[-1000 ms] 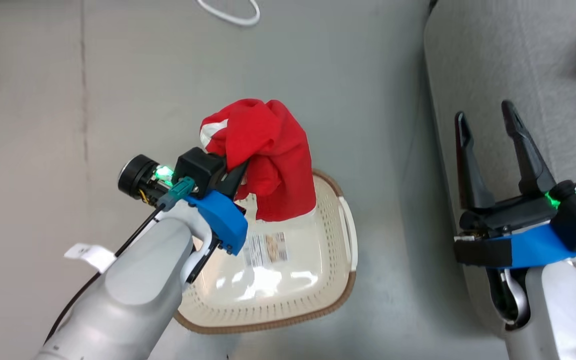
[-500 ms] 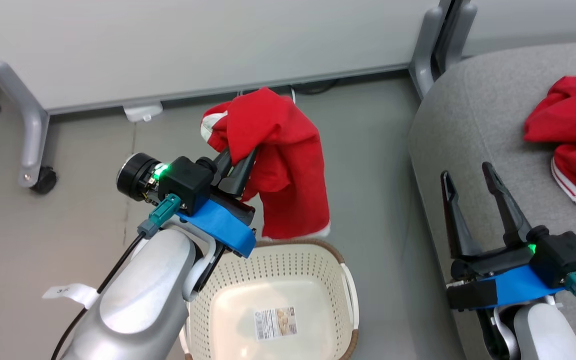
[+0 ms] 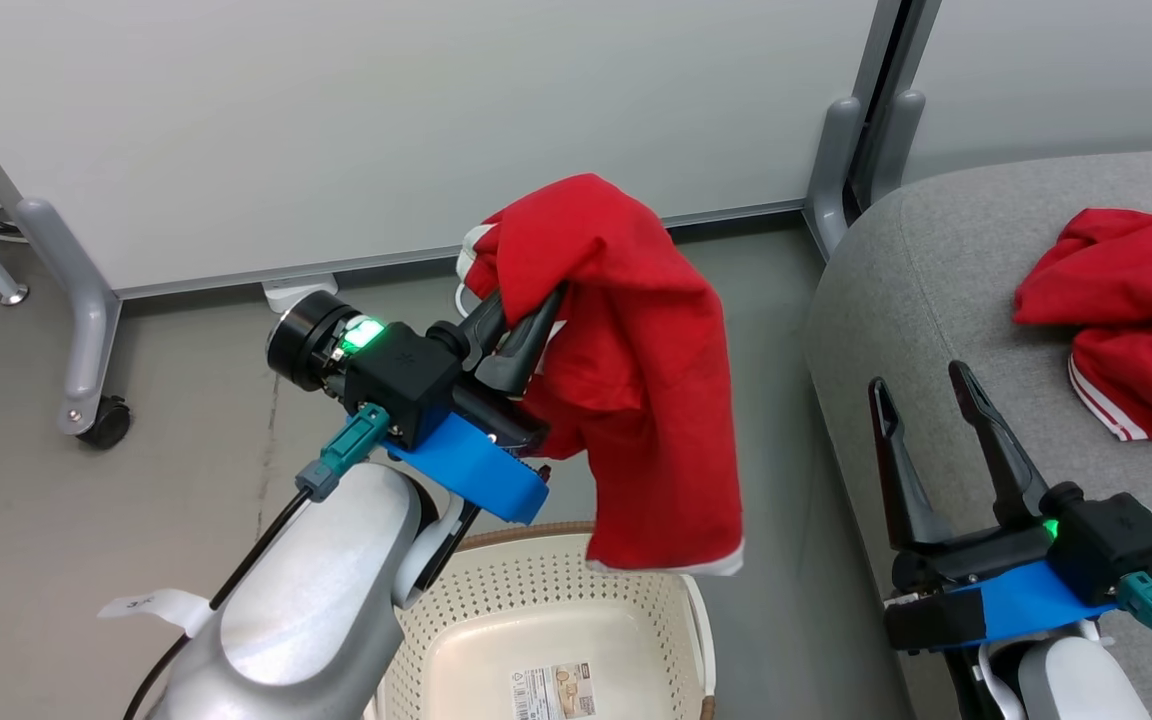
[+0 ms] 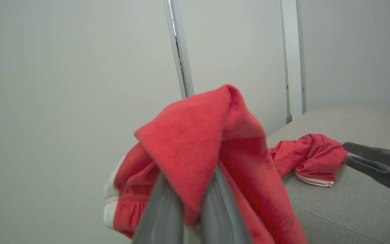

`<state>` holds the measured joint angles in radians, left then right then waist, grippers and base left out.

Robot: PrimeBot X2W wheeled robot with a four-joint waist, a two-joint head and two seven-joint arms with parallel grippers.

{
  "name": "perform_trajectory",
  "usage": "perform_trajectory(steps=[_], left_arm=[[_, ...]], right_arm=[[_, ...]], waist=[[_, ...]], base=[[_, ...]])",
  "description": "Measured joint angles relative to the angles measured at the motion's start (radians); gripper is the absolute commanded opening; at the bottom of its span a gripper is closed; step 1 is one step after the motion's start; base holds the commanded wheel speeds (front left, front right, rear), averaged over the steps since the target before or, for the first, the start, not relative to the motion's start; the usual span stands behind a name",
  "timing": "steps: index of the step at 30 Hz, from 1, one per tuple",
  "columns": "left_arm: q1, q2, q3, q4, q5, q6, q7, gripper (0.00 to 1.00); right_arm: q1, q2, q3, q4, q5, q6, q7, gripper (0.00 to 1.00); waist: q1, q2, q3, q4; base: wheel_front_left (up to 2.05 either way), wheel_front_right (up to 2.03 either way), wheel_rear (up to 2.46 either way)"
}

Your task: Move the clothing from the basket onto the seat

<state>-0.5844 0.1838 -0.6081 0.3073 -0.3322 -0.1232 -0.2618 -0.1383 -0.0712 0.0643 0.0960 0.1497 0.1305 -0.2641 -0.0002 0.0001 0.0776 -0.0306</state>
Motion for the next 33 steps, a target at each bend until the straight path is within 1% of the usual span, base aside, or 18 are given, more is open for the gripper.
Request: perform_trajectory(steps=[3, 6, 10, 15, 19, 24, 28, 33], left_arm=[[0.003, 0.002, 0.0, 0.005, 0.001, 0.0, 0.0, 0.0], [0.004, 0.005, 0.001, 0.012, 0.001, -0.001, 0.0, 0.0], [0.004, 0.004, 0.0, 0.019, 0.008, -0.001, 0.0, 0.0], [-0.008, -0.006, -0.008, 0.023, 0.016, -0.001, 0.0, 0.0], [-0.023, -0.016, -0.017, 0.02, 0.022, -0.001, 0.0, 0.0], [-0.037, -0.029, -0.031, 0.01, 0.035, -0.001, 0.0, 0.0], [-0.046, -0.041, -0.056, 0.003, 0.041, -0.003, 0.0, 0.0], [-0.05, -0.058, -0.096, -0.016, 0.042, -0.006, 0.0, 0.0]], right_arm=[[-0.002, 0.001, 0.017, -0.024, 0.012, 0.0, 0.0, 1.0], [-0.015, -0.002, 0.058, -0.058, 0.015, 0.0, 0.0, 1.0], [-0.063, -0.026, 0.137, -0.087, 0.01, 0.0, 0.0, 1.0], [-0.145, -0.057, 0.241, -0.079, 0.0, 0.0, 0.0, 1.0], [-0.217, -0.065, 0.297, -0.033, -0.025, 0.0, 0.0, 1.0], [-0.315, -0.072, 0.359, 0.074, -0.076, 0.0, 0.0, 1.0], [-0.37, -0.077, 0.381, 0.178, -0.111, 0.0, 0.0, 1.0], [-0.413, -0.058, 0.392, 0.281, -0.11, 0.0, 0.0, 1.0]], waist=[[0.0001, 0.0, -0.004, -0.002], [0.0001, 0.0, -0.005, -0.006], [0.0001, 0.0, -0.001, -0.009], [0.0002, -0.0001, 0.013, 0.0], [0.0003, -0.0001, 0.026, 0.015], [0.0003, -0.0001, 0.036, 0.032], [0.0003, 0.0, 0.042, 0.046], [0.0003, -0.0001, 0.049, 0.062]], base=[[0.0, 0.0, 0.0], [0.0, 0.0, 0.0], [0.0, 0.0, 0.0], [0.0, 0.0, 0.0], [0.0, 0.0, 0.0], [0.0, 0.0, 0.0], [0.0, 0.0, 0.0], [0.0, 0.0, 0.0]])
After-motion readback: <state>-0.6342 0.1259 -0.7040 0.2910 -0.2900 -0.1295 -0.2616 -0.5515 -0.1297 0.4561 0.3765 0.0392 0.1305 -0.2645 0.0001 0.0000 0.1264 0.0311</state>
